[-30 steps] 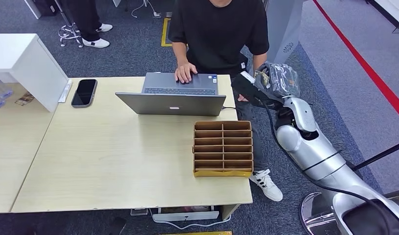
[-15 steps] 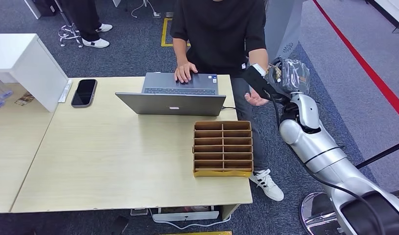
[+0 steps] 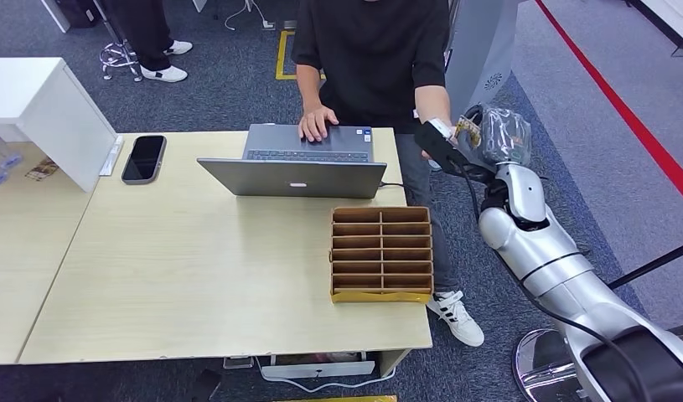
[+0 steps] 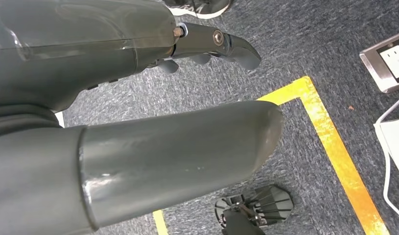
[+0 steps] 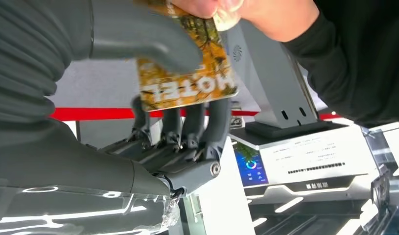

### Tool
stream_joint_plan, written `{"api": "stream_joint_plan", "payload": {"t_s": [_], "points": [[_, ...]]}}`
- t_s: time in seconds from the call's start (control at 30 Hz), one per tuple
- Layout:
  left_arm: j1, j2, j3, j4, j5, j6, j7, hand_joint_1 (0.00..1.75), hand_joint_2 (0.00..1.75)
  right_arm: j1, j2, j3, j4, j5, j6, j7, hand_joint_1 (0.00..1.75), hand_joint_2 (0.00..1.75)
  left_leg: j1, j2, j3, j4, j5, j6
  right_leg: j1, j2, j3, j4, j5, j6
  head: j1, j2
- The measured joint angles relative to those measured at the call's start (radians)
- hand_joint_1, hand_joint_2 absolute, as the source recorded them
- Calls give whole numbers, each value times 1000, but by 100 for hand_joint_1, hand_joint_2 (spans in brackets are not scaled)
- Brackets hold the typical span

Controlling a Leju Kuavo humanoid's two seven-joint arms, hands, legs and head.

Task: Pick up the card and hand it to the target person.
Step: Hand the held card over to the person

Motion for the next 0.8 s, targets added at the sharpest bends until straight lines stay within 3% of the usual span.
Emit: {"api": "stream_joint_plan", "payload": {"t_s": [0.43,0.67,0.8], "points": [[-1,0,-1,0,-2,-1,2,0,0,16,-1,21,8,22,22,26,0,175,0,0,0,0,0,0,0,0,0,0,0,0,0,0],[0,0,-1,0,4,2,-2,0,0,62,-5,6,-38,61,-117,18,0,175,0,0,0,0,0,0,0,0,0,0,0,0,0,0],[5,0,-1,0,14,9,-11,0,0,134,1,-33,-112,85,-231,-53,0,175,0,0,0,0,0,0,0,0,0,0,0,0,0,0]]}}
